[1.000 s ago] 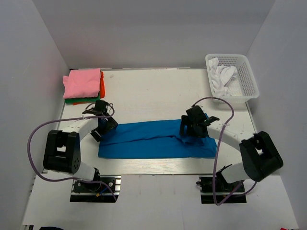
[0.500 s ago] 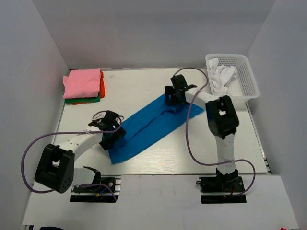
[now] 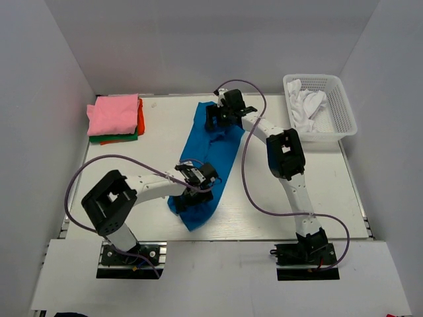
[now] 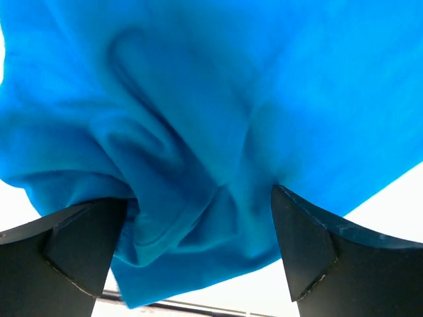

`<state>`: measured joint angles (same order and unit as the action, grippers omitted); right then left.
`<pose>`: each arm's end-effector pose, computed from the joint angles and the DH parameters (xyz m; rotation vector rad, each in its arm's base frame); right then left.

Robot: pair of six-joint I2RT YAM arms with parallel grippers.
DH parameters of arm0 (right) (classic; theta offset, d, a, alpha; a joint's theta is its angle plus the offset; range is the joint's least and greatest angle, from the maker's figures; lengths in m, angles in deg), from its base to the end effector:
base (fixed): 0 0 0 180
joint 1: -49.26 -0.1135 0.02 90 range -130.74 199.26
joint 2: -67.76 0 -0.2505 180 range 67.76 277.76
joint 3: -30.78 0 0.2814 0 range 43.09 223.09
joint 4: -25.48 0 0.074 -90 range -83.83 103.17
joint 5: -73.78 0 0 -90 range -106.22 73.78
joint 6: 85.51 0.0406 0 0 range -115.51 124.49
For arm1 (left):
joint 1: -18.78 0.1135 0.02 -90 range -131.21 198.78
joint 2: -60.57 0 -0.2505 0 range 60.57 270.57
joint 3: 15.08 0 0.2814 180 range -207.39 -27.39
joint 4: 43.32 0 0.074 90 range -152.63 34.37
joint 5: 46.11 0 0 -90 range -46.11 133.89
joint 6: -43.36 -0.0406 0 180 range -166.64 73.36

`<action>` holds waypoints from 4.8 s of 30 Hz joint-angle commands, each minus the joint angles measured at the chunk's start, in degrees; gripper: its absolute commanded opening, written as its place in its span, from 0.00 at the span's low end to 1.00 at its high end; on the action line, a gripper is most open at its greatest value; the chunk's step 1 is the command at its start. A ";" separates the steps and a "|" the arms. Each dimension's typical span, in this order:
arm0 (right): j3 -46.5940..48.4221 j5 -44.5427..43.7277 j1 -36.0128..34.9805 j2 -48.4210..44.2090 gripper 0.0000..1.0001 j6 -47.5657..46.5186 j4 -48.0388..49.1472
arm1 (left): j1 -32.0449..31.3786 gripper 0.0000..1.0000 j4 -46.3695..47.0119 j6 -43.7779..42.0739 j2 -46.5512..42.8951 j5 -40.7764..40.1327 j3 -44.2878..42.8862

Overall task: Fold and stack the t-shirts
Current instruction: Rotate the tshirt 90 degrees, then grab the bottom of the folded rectangular tshirt with both arms, then fold the folded rectangular tshirt in 1/3 of the way

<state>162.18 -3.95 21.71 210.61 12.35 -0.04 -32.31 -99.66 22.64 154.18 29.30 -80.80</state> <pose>0.5158 0.2788 0.1406 -0.5052 2.2033 0.5736 0.1938 -0.2238 0.1192 -0.4720 2.8314 0.0572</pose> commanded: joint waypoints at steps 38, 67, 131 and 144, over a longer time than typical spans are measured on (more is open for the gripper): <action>-33.57 -12.09 -6.64 -22.80 0.90 12.09 -2.60 | 4.31 1.00 7.16 -15.11 -23.13 -17.87 -2.75; -68.49 0.20 -3.82 -55.82 0.90 15.51 3.64 | 14.53 1.00 19.16 -26.65 -15.82 26.72 13.94; -46.51 -12.98 1.27 -45.73 0.00 15.26 2.75 | 18.74 0.00 18.71 -34.90 7.99 -4.04 -31.13; -33.76 -9.11 4.69 -31.49 0.00 15.60 2.58 | 23.22 0.00 23.10 -39.47 21.36 0.88 -41.25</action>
<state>124.43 -13.63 25.43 177.30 28.15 1.55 -10.21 -79.90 -14.41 176.25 29.35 -119.85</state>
